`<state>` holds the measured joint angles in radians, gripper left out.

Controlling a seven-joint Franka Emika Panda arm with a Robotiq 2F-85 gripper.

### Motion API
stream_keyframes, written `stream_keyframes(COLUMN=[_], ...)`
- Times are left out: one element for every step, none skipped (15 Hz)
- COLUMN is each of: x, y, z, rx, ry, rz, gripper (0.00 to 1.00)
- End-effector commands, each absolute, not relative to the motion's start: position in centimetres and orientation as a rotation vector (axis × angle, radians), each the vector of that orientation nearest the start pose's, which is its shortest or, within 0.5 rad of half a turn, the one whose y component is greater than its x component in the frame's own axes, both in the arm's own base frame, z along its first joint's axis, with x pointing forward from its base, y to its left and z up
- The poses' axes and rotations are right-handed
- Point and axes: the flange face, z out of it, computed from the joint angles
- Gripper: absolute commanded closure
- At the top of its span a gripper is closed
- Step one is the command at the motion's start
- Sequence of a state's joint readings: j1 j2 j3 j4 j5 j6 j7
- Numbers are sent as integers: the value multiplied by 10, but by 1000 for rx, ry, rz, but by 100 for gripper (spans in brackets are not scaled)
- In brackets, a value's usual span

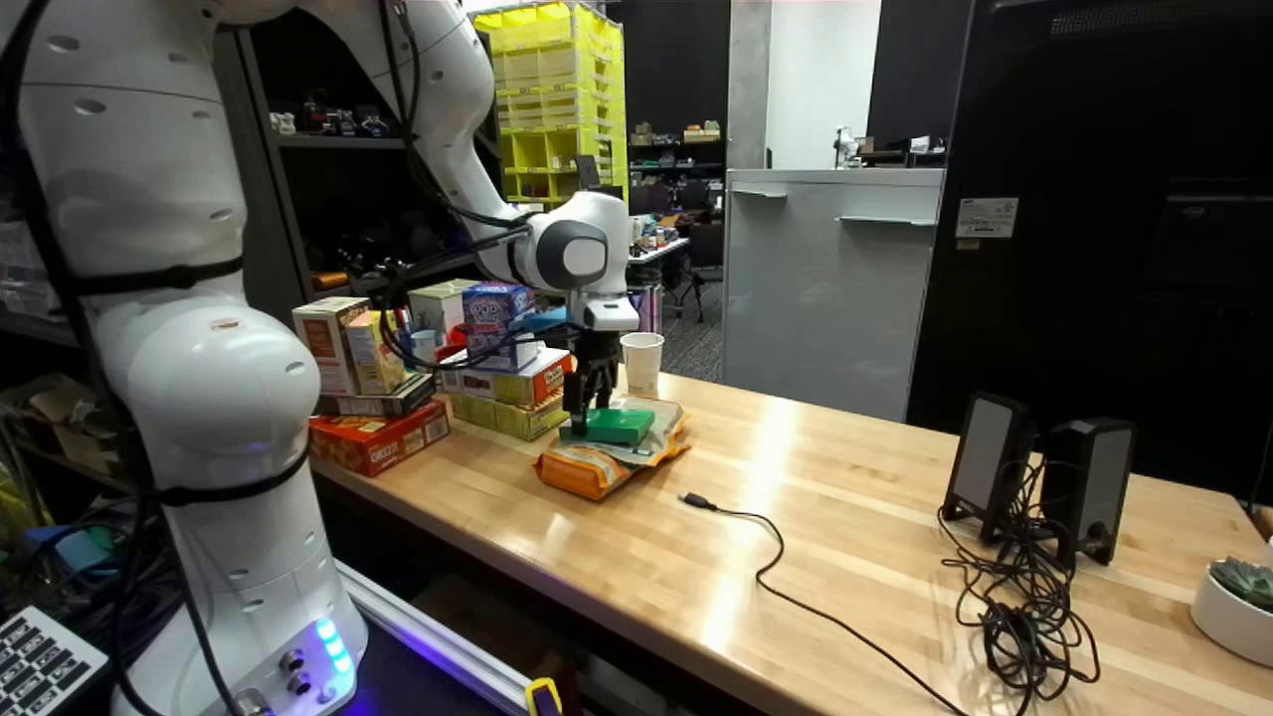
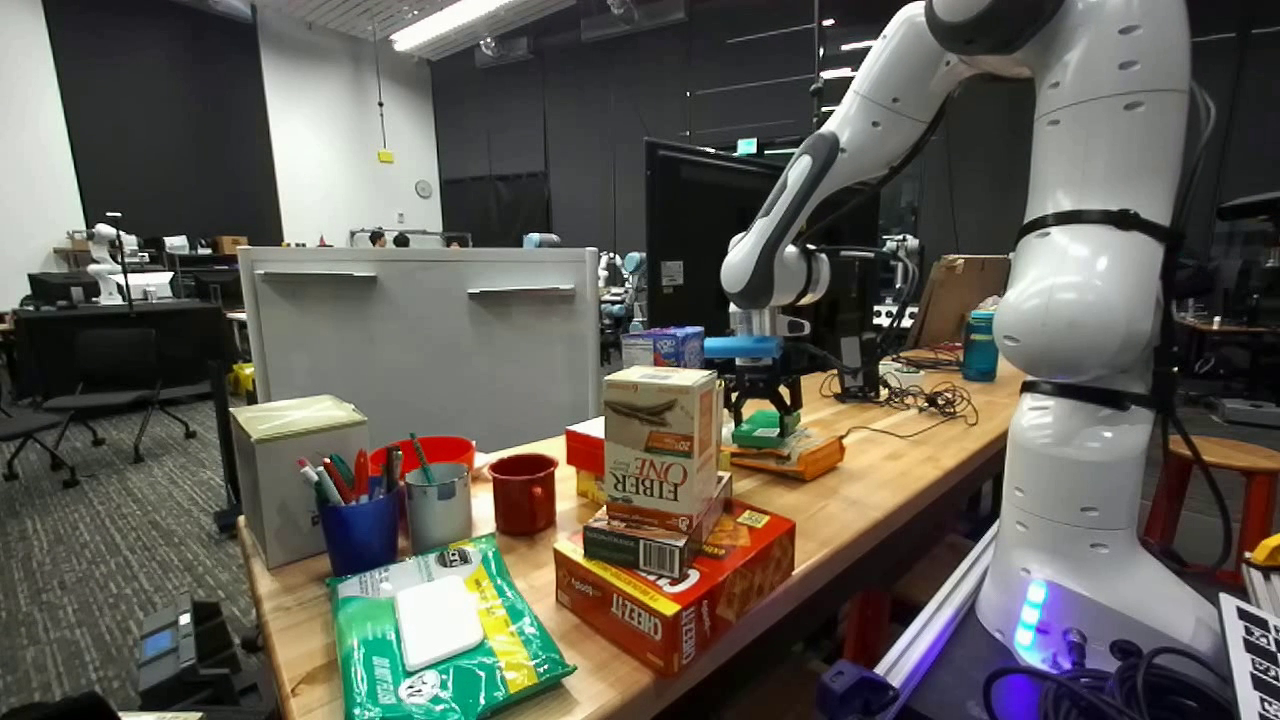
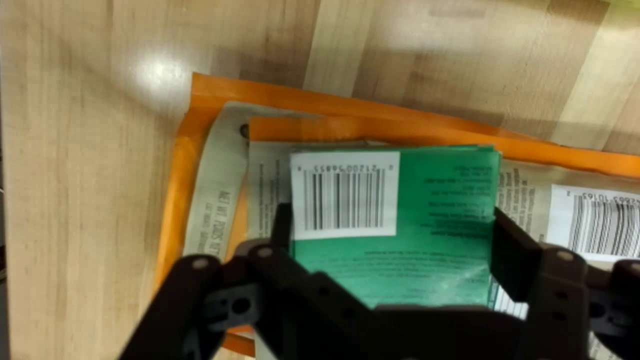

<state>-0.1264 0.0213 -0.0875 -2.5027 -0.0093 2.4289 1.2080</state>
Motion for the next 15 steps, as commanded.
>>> stream_keyframes(x=[431,429,427,426,424,423,423,421,420,417,415,412,408,405,402], y=[-95,-96,-97,-98,-101,-103,-106,-110,-113,-116,-119,-122,-125,-128,-132], z=[286,291,297,302,307,313,318,325,331,338,345,352,358,364,369], rx=[-2408,-2403,-2394,-2382,-2369,-2348,-2325,-2291,-2258,-2225,-2199,-2177,-2159,-2143,-2137], ry=[2069,2065,2061,2060,2061,2059,2062,2052,2043,2026,2009,1978,1949,1915,1898], rz=[90,79,69,59,46,40,30,34,36,38,39,46,54,63,65], gripper=[37,37,37,37,37,37,37,37,37,37,37,37,37,37,37])
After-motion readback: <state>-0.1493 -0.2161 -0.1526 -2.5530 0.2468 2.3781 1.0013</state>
